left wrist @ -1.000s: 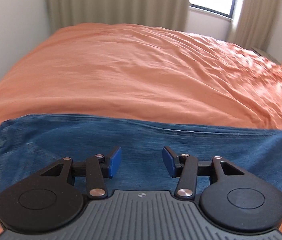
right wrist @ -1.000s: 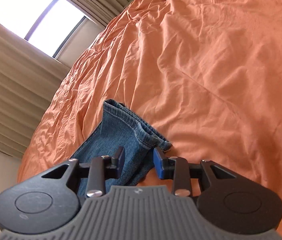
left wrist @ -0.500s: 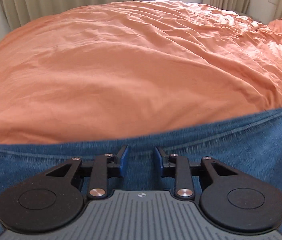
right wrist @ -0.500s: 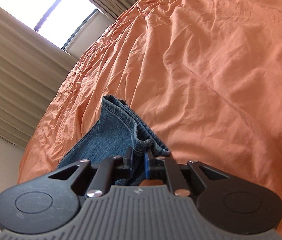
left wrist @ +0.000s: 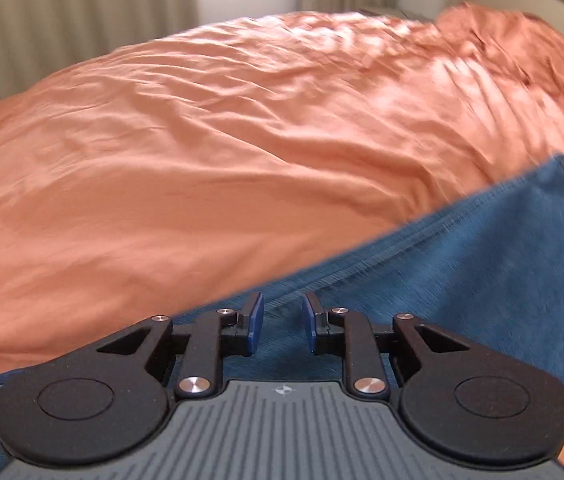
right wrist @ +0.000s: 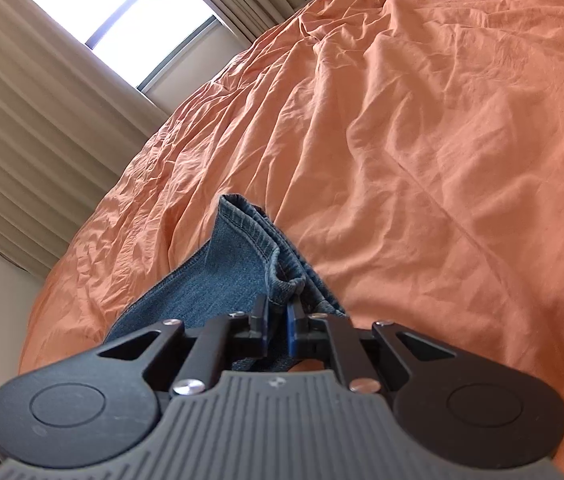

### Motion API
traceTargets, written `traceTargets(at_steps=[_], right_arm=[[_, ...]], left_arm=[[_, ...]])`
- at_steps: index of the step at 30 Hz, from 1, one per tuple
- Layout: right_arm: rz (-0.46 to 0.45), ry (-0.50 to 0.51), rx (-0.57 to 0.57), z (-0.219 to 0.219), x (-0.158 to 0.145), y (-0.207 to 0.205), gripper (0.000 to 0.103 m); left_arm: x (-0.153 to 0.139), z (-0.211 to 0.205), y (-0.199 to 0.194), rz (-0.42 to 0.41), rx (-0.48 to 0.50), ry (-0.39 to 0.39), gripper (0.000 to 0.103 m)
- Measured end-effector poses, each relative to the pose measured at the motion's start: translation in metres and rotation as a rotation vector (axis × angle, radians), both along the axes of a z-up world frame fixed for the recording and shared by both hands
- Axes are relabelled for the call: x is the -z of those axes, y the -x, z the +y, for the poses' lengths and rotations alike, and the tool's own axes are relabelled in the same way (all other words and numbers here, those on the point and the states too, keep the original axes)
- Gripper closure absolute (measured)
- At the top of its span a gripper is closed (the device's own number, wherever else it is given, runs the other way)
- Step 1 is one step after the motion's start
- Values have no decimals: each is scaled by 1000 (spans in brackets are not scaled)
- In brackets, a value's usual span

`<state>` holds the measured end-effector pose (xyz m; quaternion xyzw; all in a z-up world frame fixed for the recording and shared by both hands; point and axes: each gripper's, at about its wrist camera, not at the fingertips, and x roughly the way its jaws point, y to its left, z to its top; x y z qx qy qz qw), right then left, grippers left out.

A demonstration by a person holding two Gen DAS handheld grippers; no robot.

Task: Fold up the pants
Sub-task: 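Grasp the leg hem with the right tool and lift it up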

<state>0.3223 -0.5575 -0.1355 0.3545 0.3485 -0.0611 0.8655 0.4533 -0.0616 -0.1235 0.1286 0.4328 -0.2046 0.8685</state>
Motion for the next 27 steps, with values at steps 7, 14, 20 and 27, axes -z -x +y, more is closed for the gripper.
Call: traceTargets(at_steps=[7,14,20,27], right_arm=[[-50,83,-39,3,-25,6,103],[48,8,6,-12,20,7,103],[26,-83,42,-22,8,29,70],[10,-309,35,-16,35,39,54]], left_arm=[[43,-31,-19,30,-71,-40,77],[45,-38,-26,5,-110,-65,78],[25,-44,-25,-49,-187,-65,78],[6,-71,16,-23,-66,30,78]])
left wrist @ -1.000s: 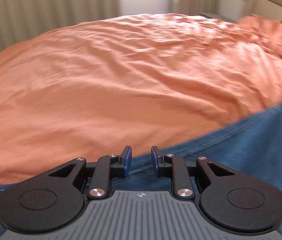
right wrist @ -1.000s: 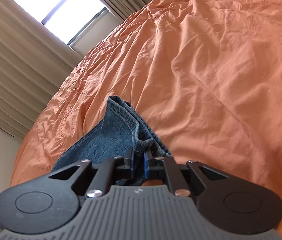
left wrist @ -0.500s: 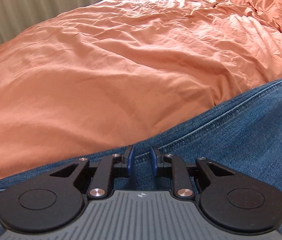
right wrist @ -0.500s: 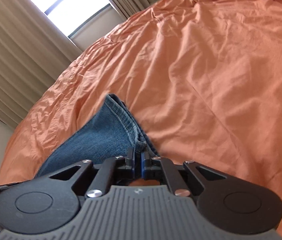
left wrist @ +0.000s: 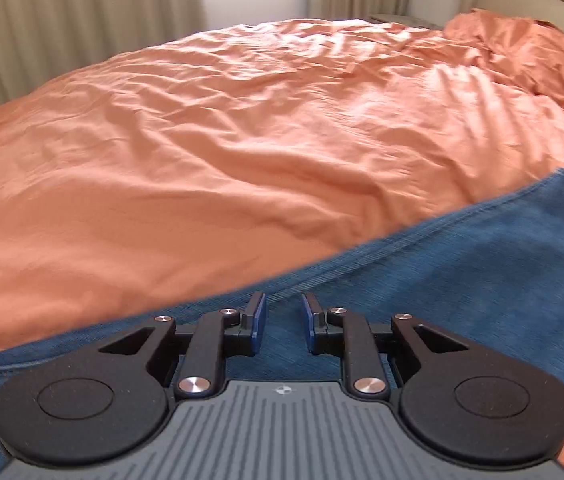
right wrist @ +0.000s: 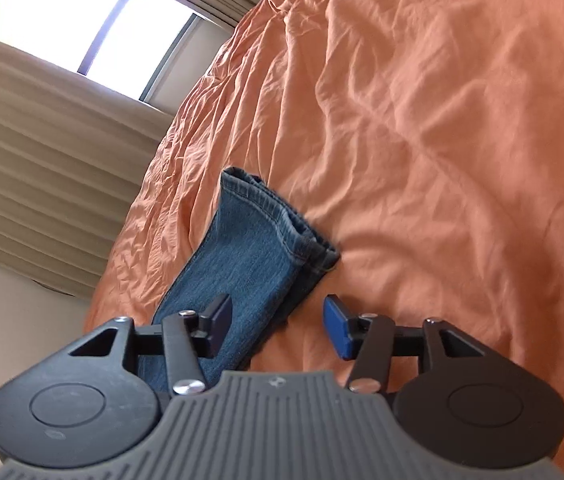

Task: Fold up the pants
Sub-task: 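Grasp the leg hem with the right tool and lift it up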

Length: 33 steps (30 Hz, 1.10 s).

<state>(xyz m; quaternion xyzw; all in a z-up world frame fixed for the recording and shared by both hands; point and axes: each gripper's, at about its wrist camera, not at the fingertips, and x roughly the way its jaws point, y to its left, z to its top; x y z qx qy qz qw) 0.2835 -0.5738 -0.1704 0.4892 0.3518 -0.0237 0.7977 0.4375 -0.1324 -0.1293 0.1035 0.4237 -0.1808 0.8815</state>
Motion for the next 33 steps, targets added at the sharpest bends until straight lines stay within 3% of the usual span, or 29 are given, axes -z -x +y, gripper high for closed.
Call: traceTargets(at_steps=[6,8,10,13,17,23,28,33], right_arm=[[-12,-108,82,-5,33,-15,72],[-20,-108,95,-7,35,-19,87],[-24,-80,76,-7,32,-21,91],[-44,-11,36,-5,25,-22,94],[-56,16,21,-5,27,-24,96],[-66,50,30,-1,33,-35,99],[-70,80,31,0,19,-31,100],[-74,142,15,3,-4,-27,100]], left_arm=[[8,-30,20,29,88,-6,78],[14,-38,11,38,85,-16,78],[22,-44,-1,52,70,-15,78],[32,-54,-19,50,65,-21,78],[44,-65,-39,88,76,-50,81],[49,-73,-47,74,65,-67,81],[35,-78,-31,31,72,-102,83],[26,-85,18,35,152,-129,85]])
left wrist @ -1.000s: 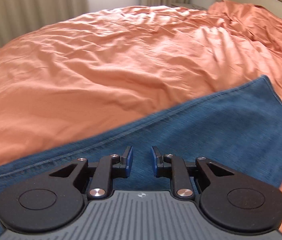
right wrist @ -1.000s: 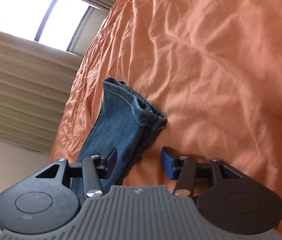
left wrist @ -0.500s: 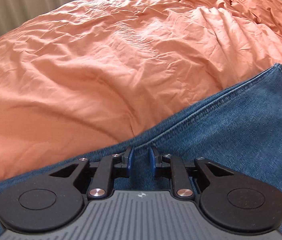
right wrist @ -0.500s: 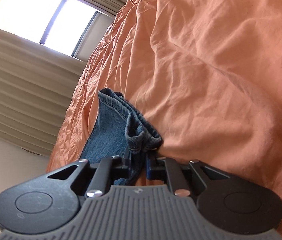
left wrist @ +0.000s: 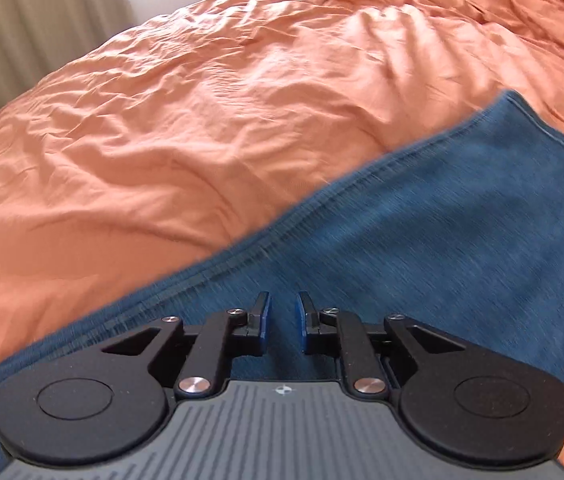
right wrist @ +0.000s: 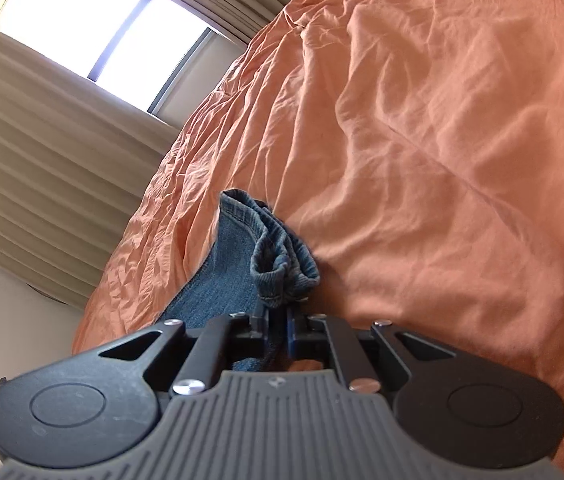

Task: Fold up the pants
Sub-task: 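Grasp the leg hem with the right tool and lift it up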

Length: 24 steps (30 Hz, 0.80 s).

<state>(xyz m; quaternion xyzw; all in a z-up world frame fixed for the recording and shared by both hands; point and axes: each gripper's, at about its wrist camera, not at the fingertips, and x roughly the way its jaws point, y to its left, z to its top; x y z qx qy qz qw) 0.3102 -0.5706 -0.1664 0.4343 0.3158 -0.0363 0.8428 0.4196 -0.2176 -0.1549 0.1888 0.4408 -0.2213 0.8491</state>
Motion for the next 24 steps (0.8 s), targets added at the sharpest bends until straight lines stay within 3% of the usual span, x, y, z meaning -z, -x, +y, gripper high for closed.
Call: traceTargets(at_steps=[5,7,13,15,16,19,24], right_arm=[[-8,62,-7,10,-22,-2,100],[-18,98,-22,15,-33,-3,100],[-54,203,-71,42,-78,-8,101],[-80,252,-101,55,-99,-10,101],[-93,276,-115,63,-110,-10,101],[-142,345,-161,90,-147,-10,101],[-205,475,-262,161,-209,-18,101]], left_arm=[[2,-6,61,10,70,-4,94],[4,-8,79,18,82,1,103],[-1,4,108,52,33,80,103],[-6,14,111,154,46,167,103],[-8,18,117,161,55,176,102],[-19,38,127,151,56,205,93],[-51,99,129,99,-18,261,93]])
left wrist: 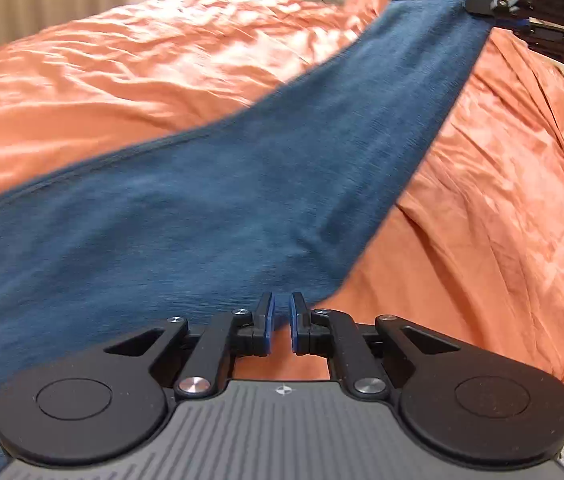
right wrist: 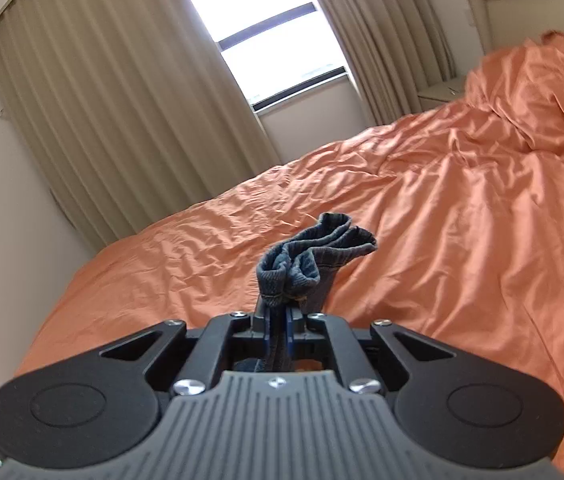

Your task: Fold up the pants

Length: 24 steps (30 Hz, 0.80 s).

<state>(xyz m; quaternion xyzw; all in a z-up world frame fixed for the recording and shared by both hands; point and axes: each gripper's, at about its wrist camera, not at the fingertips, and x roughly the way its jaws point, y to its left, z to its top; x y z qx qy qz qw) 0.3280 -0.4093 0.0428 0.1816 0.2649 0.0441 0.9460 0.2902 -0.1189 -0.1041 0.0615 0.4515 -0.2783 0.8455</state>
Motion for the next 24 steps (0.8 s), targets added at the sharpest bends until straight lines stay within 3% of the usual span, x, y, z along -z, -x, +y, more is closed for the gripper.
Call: traceTargets(at_steps=[6,12,18,24], right_arm=[[-41,88,-123,109,-39,-17,101],[-12,139,-239,227,-28,-35,101],[144,158,-366,333,49,-35,101],[335,324,-488,400,139,-8,101]], left_arm=[[-43,99,-3,-80,-159,34,93],[-58,183,-1,-108,-292,62,93],[-40,251,7,-62,-372,110,93],[-20,285,9,-14,-398,157,91]])
